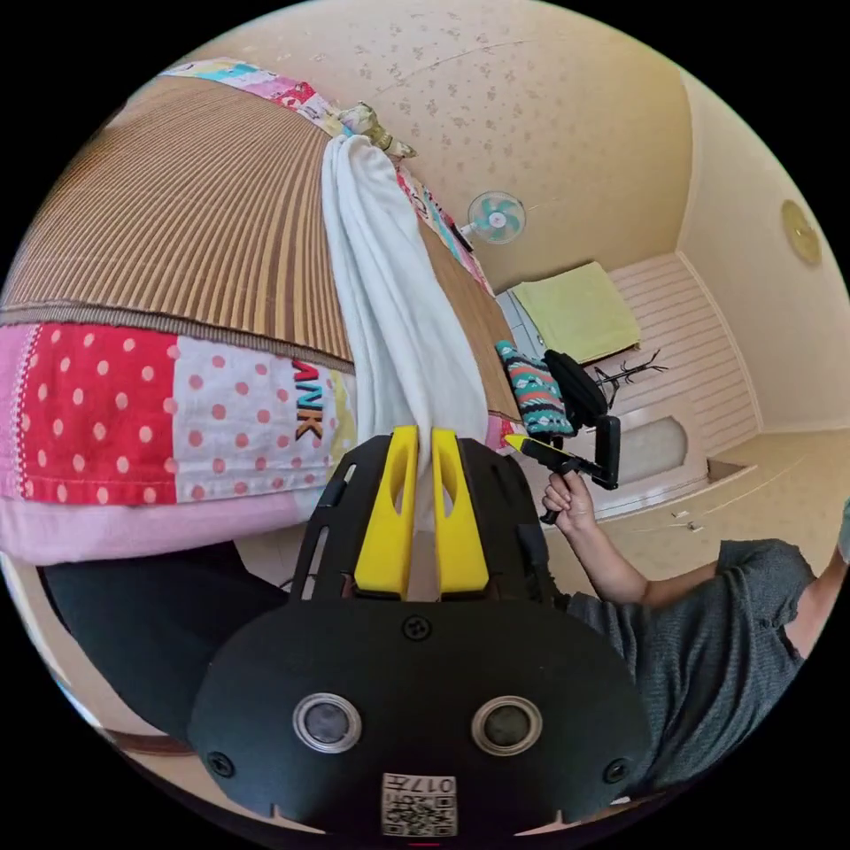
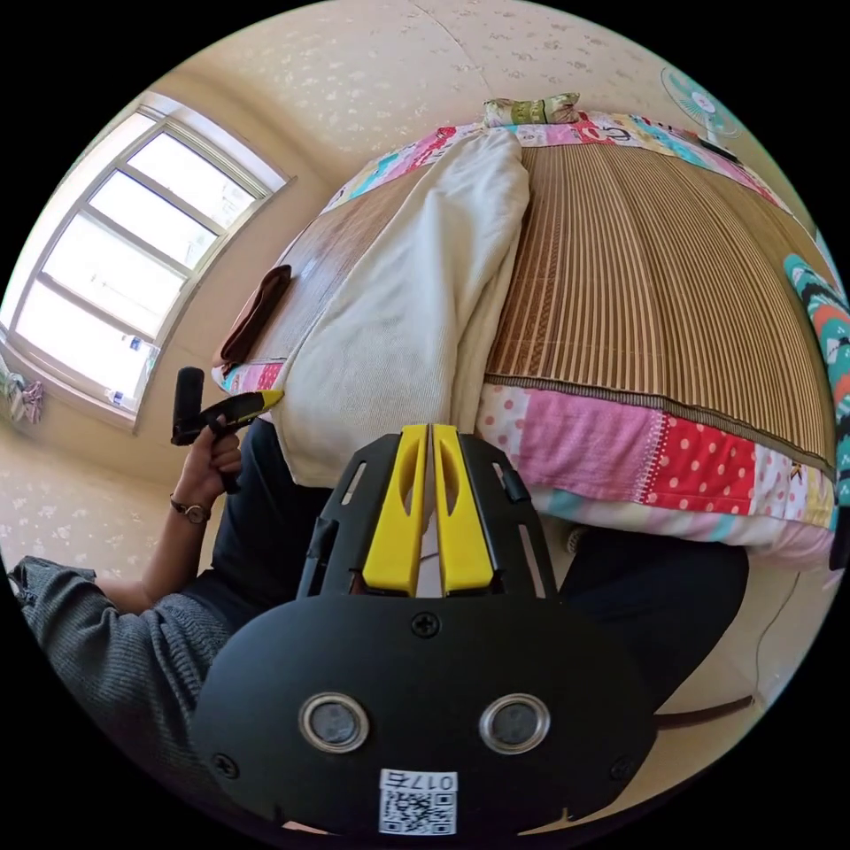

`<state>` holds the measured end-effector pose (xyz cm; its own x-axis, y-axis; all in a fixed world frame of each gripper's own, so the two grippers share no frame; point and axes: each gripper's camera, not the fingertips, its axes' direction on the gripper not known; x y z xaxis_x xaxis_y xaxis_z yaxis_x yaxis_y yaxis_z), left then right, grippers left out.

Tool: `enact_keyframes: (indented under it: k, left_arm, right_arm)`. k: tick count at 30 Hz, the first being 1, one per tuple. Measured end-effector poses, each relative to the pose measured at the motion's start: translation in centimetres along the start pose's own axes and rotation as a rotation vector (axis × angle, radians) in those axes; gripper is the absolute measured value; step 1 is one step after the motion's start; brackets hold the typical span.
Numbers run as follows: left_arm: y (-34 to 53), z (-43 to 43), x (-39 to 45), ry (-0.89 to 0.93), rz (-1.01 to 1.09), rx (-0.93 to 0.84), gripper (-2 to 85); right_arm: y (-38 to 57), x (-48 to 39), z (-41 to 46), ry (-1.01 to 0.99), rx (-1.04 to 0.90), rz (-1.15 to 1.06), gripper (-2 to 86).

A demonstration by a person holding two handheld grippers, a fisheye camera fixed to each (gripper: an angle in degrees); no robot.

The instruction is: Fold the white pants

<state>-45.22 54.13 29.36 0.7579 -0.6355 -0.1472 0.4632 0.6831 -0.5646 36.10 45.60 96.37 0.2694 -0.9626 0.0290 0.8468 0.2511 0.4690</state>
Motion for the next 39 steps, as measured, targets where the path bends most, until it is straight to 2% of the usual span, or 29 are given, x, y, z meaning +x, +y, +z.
enact_keyframes:
  k: [4, 7, 13, 17, 20, 22, 25, 27, 28, 29, 30, 31, 33, 35, 37, 39]
  left_arm:
    - [1.2, 0.6, 0.9, -0.02, 0.021, 0.014, 3.4]
    - [1.9, -0.2, 2.9, -0.124, 0.056, 0.044, 5.1]
    - [2.6, -1.7, 7.3, -0.17, 0.167, 0.173, 8.6]
    - [1.1, 2.7, 10.4, -0.275, 0.254, 0.053, 9.0]
    - [0.9, 4.5, 11.9, -0.405, 0.269, 0.042, 7.8]
    - [0.6, 4.7, 12.5, -0.41, 0.29, 0.015, 6.0]
    - [0.4, 2.5, 13.1, -0.302, 0.345, 0.009, 4.2]
    - [2.1, -2.1, 11.8, 0.048, 0.431, 0.211, 3.6]
    - [2.4, -3.0, 10.6, 0.154, 0.415, 0.263, 3.4]
    - [2.6, -3.5, 7.6, 0.369, 0.357, 0.312, 3.2]
    - [2.4, -2.5, 4.7, 0.482, 0.289, 0.287, 3.0]
    - [2.4, -1.8, 3.6, 0.465, 0.247, 0.258, 3.0]
    - [3.1, 1.9, 0.8, 0.085, 0.026, 0.061, 3.2]
    - [4.0, 2.5, 0.9, 0.074, -0.002, 0.082, 3.5]
    - [4.6, 2.7, 2.2, 0.009, 0.007, 0.102, 3.8]
    - [4.6, 2.7, 4.9, -0.131, 0.044, 0.093, 4.8]
  right_arm:
    - [0.7, 1.0, -0.6, -0.01, -0.015, 0.022, 4.6]
    - [0.7, 1.0, -0.8, -0.051, -0.019, 0.013, 6.2]
    - [-0.3, -0.4, -1.4, -0.095, 0.025, -0.033, 6.5]
    - [-1.3, -1.4, -1.8, -0.082, 0.028, -0.022, 5.6]
    - [-1.8, -1.7, -2.5, -0.065, 0.017, -0.028, 4.0]
    - [-2.2, -1.8, -3.6, -0.078, -0.002, -0.053, 3.1]
    - [-2.3, -2.2, -7.9, -0.187, 0.033, -0.13, 2.0]
    - [-1.5, -2.5, -12.1, -0.3, 0.156, -0.201, 1.5]
    - [-0.8, -2.1, -14.8, -0.428, 0.254, -0.261, 1.2]
    - [-0.3, -0.9, -16.7, -0.555, 0.327, -0.266, 1.0]
    - [-0.3, -0.2, -17.1, -0.594, 0.344, -0.244, 1.0]
    - [-0.4, 1.2, -16.9, -0.61, 0.331, -0.171, 0.9]
    - [-0.8, 3.0, -15.1, -0.491, 0.233, -0.028, 0.8]
    - [-1.1, 3.4, -12.4, -0.323, 0.085, 0.045, 1.0]
    - [-1.0, 2.7, -11.0, -0.251, 0.043, 0.053, 1.3]
    - [-1.1, 2.2, -9.7, -0.242, 0.021, 0.078, 1.9]
